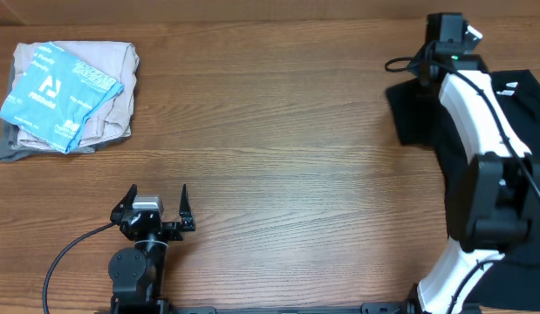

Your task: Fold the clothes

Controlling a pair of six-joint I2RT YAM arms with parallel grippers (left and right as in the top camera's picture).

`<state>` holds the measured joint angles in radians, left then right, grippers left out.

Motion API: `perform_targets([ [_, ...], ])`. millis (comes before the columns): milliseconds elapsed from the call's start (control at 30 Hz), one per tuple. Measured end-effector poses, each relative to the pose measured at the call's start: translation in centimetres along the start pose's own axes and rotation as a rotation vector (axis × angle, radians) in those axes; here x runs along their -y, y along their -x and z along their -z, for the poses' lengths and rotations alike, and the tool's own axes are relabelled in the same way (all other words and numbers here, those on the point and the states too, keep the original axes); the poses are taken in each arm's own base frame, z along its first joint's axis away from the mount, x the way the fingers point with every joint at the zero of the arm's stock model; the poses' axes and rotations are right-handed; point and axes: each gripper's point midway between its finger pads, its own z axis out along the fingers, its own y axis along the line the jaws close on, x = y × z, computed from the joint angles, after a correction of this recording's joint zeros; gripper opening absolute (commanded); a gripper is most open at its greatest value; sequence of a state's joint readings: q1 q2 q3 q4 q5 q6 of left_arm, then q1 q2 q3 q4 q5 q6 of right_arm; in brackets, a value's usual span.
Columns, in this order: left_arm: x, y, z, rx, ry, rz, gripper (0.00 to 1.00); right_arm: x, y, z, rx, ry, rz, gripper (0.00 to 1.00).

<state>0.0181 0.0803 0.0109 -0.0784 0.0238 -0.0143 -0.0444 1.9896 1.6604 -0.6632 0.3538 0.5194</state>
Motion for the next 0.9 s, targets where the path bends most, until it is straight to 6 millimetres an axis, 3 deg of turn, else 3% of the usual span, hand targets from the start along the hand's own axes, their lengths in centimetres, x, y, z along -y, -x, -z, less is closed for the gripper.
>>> perform_targets([
  [233, 0.0, 0.0, 0.0, 0.0, 0.0, 0.0, 1.0, -0.6, -1.6, 1.2, -0.084, 0.048, 0.082, 0.04],
  [367, 0.0, 0.0, 0.0, 0.0, 0.0, 0.0, 1.0, -2.4, -3.0, 2.0, -0.114, 0.1, 0.131, 0.04],
  [500, 0.0, 0.0, 0.0, 0.0, 0.0, 0.0, 1.0, -6.0, -4.4, 4.3, -0.119, 0.205, 0.183, 0.04],
  [600, 0.0, 0.0, 0.0, 0.0, 0.0, 0.0, 1.0, -9.9, -5.9, 7.2, -0.117, 0.325, 0.231, 0.06],
  [733, 0.0, 0.0, 0.0, 0.0, 0.0, 0.0, 1.0, -15.0, -9.6, 10.8, -0.136, 0.464, 0.316, 0.09],
  [900, 0.0, 0.0, 0.0, 0.0, 0.0, 0.0, 1.0, -20.0, -14.2, 14.6, -0.146, 0.599, 0.401, 0.1],
])
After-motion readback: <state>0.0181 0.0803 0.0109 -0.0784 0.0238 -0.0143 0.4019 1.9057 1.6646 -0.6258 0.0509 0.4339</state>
